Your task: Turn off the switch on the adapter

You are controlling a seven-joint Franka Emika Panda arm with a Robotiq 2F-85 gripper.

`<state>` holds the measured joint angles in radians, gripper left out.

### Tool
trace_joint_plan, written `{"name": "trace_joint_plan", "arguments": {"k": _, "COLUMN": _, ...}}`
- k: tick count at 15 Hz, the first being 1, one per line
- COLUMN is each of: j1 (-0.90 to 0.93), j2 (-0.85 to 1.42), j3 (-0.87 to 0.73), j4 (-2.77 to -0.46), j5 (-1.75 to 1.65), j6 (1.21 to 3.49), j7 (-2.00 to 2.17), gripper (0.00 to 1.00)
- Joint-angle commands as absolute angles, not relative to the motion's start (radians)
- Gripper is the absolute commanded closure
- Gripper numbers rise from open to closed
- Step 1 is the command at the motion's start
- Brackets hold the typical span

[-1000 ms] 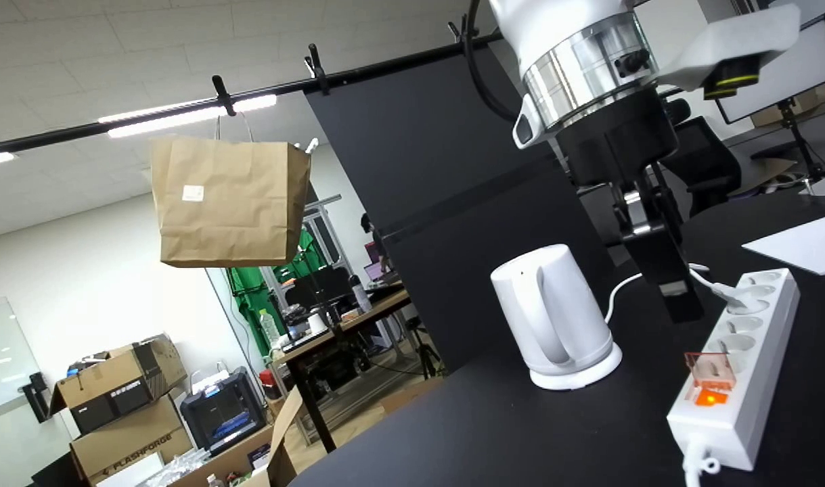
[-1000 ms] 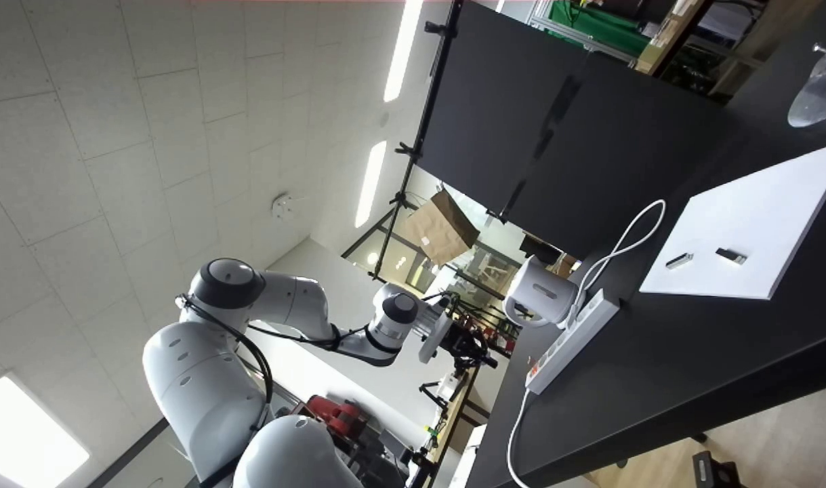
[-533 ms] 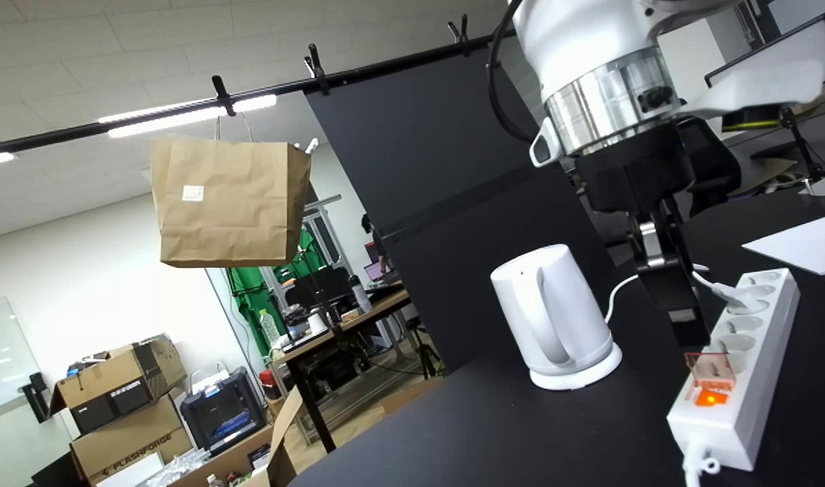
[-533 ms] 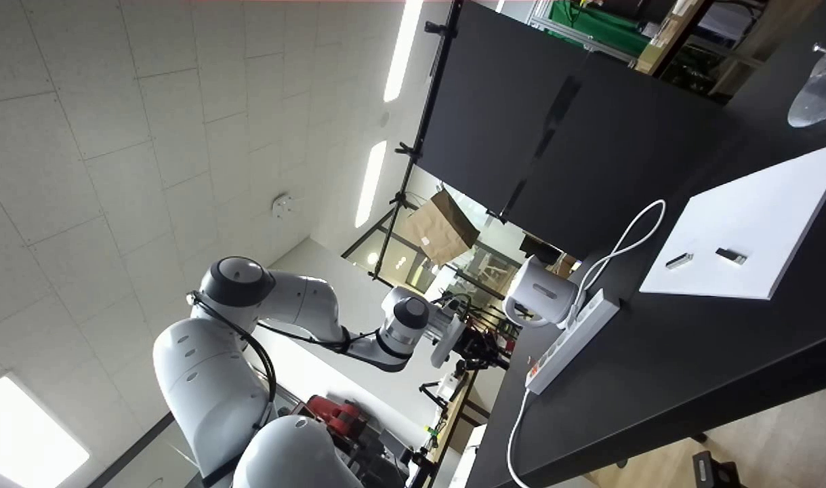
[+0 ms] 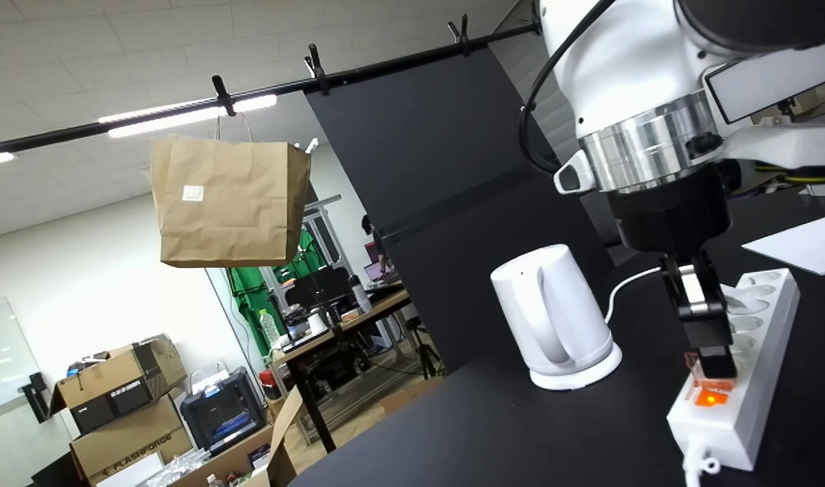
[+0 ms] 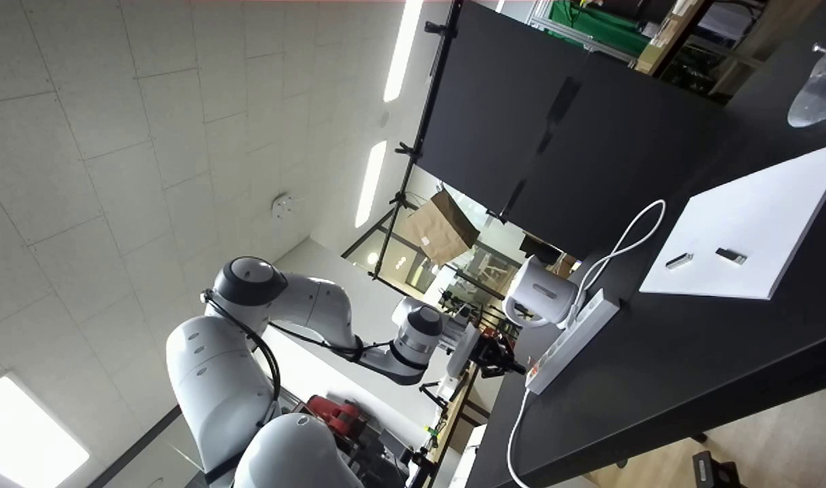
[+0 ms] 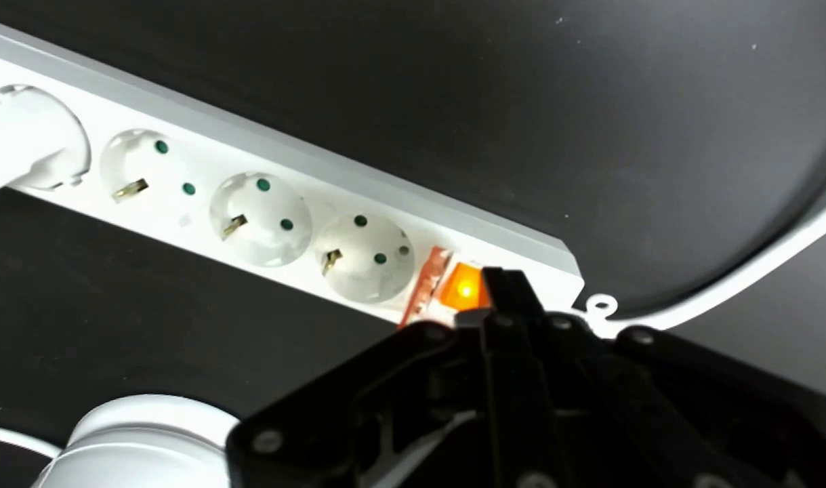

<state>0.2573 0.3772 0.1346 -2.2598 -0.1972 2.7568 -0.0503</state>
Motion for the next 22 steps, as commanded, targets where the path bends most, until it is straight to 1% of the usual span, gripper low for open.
{"name": "trace_joint_plan", "arguments": {"k": 1, "j1": 0.296, "j2": 0.379, "j3": 0.095, "j4": -2.282, "j5": -0.252, "j6": 2.806, "j7": 0.022, "gripper": 1.0}}
{"name": "trace_joint_plan", "arguments": {"k": 14, "j1": 0.371, "j2": 0.418, "j3": 0.001, "j4": -2.274, "j5": -0.292, "j6": 2.9, "j7": 0.103, "gripper": 1.0}}
{"name": "trace_joint_plan", "arguments": {"k": 22, "j1": 0.352, "j2": 0.443, "j3": 0.012, "j4": -2.262, "j5": -0.211, "j6": 2.912, "j7": 0.136, "gripper": 1.0}}
